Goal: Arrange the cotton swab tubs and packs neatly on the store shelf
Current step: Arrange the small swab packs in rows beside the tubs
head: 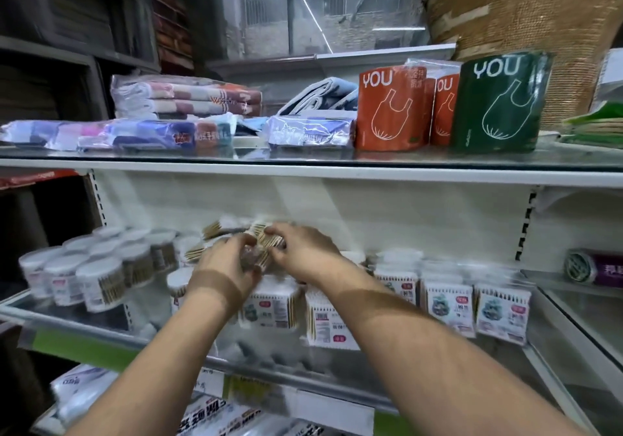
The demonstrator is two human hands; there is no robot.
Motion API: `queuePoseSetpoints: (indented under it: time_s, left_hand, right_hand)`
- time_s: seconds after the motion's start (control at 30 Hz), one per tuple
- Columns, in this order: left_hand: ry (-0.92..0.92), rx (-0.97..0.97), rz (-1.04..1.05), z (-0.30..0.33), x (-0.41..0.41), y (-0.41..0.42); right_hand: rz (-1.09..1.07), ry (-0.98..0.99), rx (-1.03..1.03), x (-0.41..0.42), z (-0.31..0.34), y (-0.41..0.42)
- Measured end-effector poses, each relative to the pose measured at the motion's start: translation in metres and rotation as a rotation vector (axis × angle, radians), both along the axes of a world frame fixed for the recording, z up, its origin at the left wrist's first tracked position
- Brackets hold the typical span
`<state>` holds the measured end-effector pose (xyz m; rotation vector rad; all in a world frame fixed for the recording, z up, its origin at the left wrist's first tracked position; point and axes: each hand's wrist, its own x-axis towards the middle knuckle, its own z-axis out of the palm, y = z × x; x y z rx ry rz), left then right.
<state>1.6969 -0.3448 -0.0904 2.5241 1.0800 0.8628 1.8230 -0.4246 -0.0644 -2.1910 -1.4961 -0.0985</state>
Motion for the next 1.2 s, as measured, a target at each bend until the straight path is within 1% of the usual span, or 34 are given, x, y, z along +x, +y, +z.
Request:
queuePoseSetpoints:
  time_s: [0.2, 0.3, 0.43, 0.57, 0.67, 0.7, 0.77, 0.87, 0.9, 0.97, 1.1, 1.2]
  left_hand:
    - [-0.219, 0.029, -0.086, 0.007, 0.019, -0.013]
    - [-0.333, 0.03, -0.165, 0.011, 0.033, -0.023]
    - [-0.361, 0.123, -0.288, 0.01, 0.054, -0.042]
    - [-0.357, 0.193, -0.399, 0.015, 0.067, -0.057]
    - [-0.348, 0.259, -0.397, 0.018, 0.074, -0.062]
    - [-0.335, 0.254, -0.363, 0.018, 0.076, -0.063]
    - [-0.311, 0.176, -0.31, 0.016, 0.077, -0.063]
    - [-0.353, -0.029, -0.411, 0.014, 0.08, -0.065]
    - [-0.357, -0.038, -0.445, 0.014, 0.081, -0.065]
    - [-0.366, 0.005, -0.464, 0.014, 0.081, -0.064]
    - [-0.373, 0.033, -0.412, 0.016, 0.076, -0.058]
    - [-0.443, -0.057, -0.379, 0.017, 0.068, -0.049]
  right_hand:
    - [0.027, 0.145, 0.157, 0.023, 0.012, -0.015]
    - [0.033, 0.152, 0.231, 0.037, 0.017, -0.026]
    - [0.032, 0.216, 0.304, 0.054, 0.018, -0.039]
    - [0.039, 0.23, 0.298, 0.065, 0.02, -0.059]
    - [0.058, 0.283, 0.323, 0.072, 0.023, -0.074]
    - [0.054, 0.275, 0.325, 0.075, 0.024, -0.078]
    - [0.047, 0.271, 0.33, 0.079, 0.027, -0.086]
    - [0.07, 0.375, 0.382, 0.081, 0.029, -0.097]
    - [0.067, 0.398, 0.393, 0.081, 0.03, -0.1]
    - [0.058, 0.419, 0.401, 0.08, 0.029, -0.103]
    - [0.064, 0.499, 0.467, 0.081, 0.027, -0.108]
    - [0.064, 0.646, 0.54, 0.082, 0.028, -0.105]
